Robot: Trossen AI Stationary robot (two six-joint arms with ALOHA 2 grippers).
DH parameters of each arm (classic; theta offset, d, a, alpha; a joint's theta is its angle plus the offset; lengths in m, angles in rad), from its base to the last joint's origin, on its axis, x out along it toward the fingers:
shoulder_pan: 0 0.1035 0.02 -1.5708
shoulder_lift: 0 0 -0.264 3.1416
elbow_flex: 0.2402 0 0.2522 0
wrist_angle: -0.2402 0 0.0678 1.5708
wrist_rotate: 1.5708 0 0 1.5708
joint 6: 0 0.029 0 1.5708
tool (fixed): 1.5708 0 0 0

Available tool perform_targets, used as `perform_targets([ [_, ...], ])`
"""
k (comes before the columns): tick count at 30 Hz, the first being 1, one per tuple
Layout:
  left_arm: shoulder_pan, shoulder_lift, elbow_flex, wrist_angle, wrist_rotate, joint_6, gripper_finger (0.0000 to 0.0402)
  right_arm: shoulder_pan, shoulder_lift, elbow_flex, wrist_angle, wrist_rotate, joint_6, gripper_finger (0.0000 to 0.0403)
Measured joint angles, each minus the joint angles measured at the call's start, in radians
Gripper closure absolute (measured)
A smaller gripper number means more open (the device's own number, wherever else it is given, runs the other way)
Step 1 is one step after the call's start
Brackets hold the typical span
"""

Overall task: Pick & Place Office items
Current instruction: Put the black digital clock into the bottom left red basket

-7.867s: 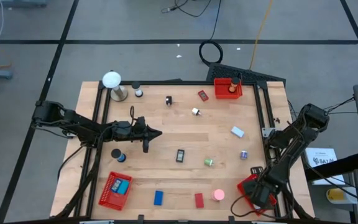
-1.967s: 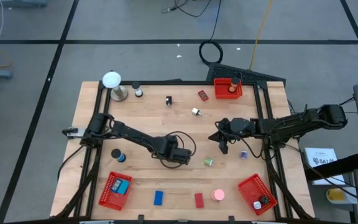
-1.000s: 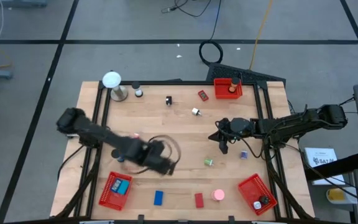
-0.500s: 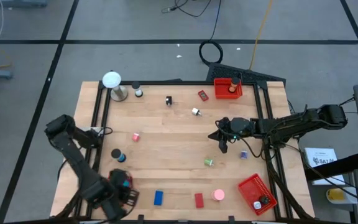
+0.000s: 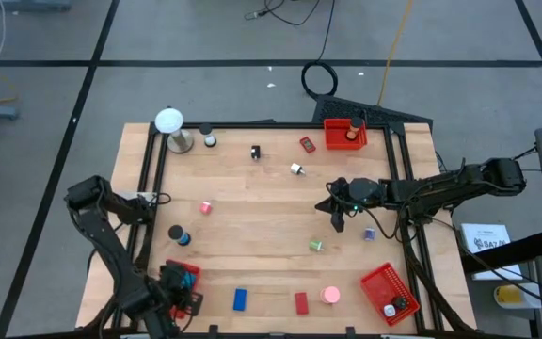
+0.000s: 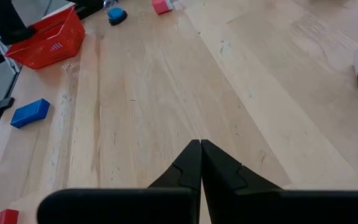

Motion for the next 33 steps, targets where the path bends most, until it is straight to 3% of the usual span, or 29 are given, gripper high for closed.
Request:
perform_targets([
  [7,0.001,0.000,-0.080,0.077,0.009,0.046,0.0267,0.000,0.000,0.000,0.000,0.012,0.037,0.0403],
  [25,-0.048,0.036,-0.084,0.068,0.045,0.020,0.0267,0.000,0.000,0.000,0.003,0.030,0.053,0.0403],
  [33,-0.065,0.062,-0.083,0.142,0.015,-0.001,0.0267,0.000,0.000,0.000,0.003,0.049,0.051,0.0403],
])
